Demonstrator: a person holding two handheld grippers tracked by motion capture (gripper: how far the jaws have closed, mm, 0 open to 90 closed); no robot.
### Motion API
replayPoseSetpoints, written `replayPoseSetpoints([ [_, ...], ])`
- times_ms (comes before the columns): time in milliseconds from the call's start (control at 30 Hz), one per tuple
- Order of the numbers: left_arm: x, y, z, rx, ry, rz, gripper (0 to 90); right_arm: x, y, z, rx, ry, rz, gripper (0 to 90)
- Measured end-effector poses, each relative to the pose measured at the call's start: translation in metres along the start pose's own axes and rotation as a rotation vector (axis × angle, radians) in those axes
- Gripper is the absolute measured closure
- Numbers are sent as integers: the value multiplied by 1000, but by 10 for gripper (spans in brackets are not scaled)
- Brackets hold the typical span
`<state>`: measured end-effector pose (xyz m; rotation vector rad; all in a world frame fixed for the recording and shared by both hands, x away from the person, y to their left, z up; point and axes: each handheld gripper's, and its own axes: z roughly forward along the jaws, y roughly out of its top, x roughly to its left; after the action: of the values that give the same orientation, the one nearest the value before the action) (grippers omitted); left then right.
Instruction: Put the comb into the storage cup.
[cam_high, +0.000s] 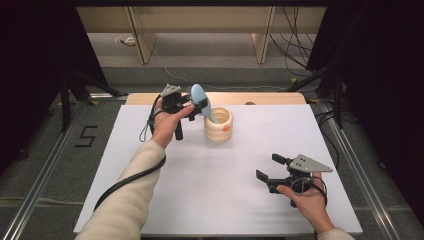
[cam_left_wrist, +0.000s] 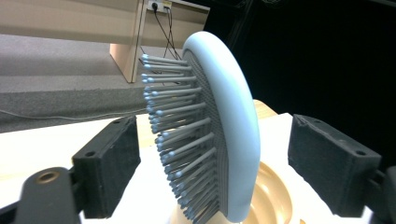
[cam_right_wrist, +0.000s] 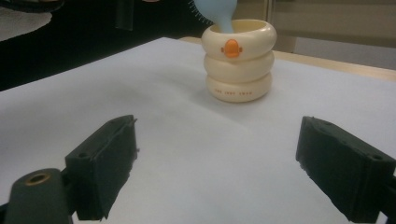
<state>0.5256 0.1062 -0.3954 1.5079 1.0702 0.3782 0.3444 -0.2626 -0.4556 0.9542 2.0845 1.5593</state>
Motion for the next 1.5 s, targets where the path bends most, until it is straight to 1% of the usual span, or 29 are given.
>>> replayPoseSetpoints([
  [133, -1, 2, -2, 8, -4, 8, 154, 0, 0, 0, 2, 0, 3, 133],
  [233, 0, 2, -4, 17, 9, 30, 140, 0, 0, 0, 4, 0, 4, 133],
  [300, 0, 2, -4, 26, 14, 31, 127, 0, 0, 0, 3, 1, 3, 132],
  [467, 2, 1, -7, 30, 16, 24, 104, 0, 0, 0, 3, -3, 7, 131],
  [600, 2, 1, -11, 40, 21, 48, 83, 0, 0, 0, 2, -5, 6, 129],
  [733, 2, 1, -16, 51, 12, 65, 56, -1, 0, 0, 4, -7, 6, 129],
  [833, 3, 1, -20, 50, 16, 71, 48, 0, 0, 1, 5, -9, 7, 128],
  [967, 3, 1, -27, 53, 11, 90, 36, -1, 0, 1, 5, -10, 7, 126],
  [1033, 3, 0, -30, 48, 7, 88, 31, -1, 0, 1, 5, -12, 7, 125],
  [1133, 3, -1, -34, 49, 6, 100, 31, -1, 0, 0, 2, -13, 7, 124],
  [1367, 3, -8, -46, 48, 3, 116, 31, -1, 0, 0, -1, -15, 7, 123],
  [1500, 4, -12, -53, 43, 1, 119, 31, -1, 0, 0, 1, -18, 7, 122],
])
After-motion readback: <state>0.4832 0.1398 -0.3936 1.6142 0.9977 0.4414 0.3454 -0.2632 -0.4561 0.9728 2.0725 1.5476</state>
